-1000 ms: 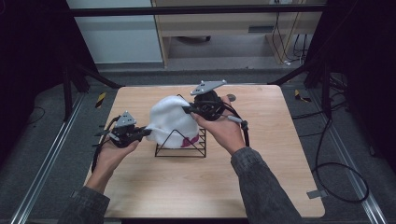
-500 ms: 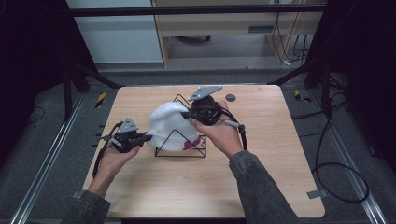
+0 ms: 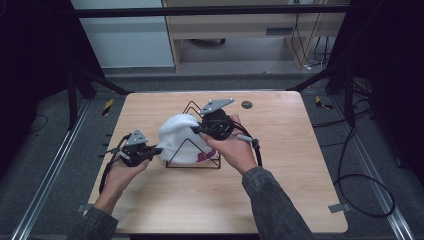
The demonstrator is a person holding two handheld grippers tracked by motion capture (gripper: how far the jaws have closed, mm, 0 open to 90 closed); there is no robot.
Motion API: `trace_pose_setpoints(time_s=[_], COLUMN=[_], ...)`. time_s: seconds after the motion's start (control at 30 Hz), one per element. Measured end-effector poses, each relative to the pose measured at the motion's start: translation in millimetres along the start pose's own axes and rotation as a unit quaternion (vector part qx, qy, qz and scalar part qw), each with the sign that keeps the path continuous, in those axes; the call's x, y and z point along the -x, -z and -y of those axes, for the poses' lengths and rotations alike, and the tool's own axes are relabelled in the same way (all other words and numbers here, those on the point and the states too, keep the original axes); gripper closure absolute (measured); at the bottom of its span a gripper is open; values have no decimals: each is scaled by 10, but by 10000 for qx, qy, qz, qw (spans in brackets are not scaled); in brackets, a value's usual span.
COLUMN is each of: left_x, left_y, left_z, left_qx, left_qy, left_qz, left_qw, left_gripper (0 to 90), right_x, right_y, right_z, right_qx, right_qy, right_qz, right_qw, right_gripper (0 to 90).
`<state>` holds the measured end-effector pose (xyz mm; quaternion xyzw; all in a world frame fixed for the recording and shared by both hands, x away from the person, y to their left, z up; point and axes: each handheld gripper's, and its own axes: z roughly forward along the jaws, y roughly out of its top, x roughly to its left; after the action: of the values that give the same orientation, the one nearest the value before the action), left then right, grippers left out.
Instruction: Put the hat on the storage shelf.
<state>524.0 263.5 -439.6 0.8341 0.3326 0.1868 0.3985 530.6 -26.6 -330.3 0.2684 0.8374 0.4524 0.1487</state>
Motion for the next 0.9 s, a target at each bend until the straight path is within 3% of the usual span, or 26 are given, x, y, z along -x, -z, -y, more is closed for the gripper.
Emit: trace_pose_setpoints(time_s=[0.1,0.7,0.87,0.9], left_x=[-16,-22,-16,6], left_y=[-30,-73,-68,-62], left_z=[59,194,221,223], left_qx=[-6,-87,-111,-125], left_qy=[64,133,160,113], left_qz=[-9,8,45,39], left_qw=[10000,9999,9998,9999], left_gripper=[834,832,824,810], right_x=[13,-48,-51,-52], right_y=[-49,-115,-73,-55], right_z=[58,163,195,206], right_qx=[-118,-138,-148,-148], right_qy=[-43,-102,-119,-116], right_qz=[26,-50,-28,3], right_qw=[9999,9998,9998,9998], right_gripper=[802,783,722,664])
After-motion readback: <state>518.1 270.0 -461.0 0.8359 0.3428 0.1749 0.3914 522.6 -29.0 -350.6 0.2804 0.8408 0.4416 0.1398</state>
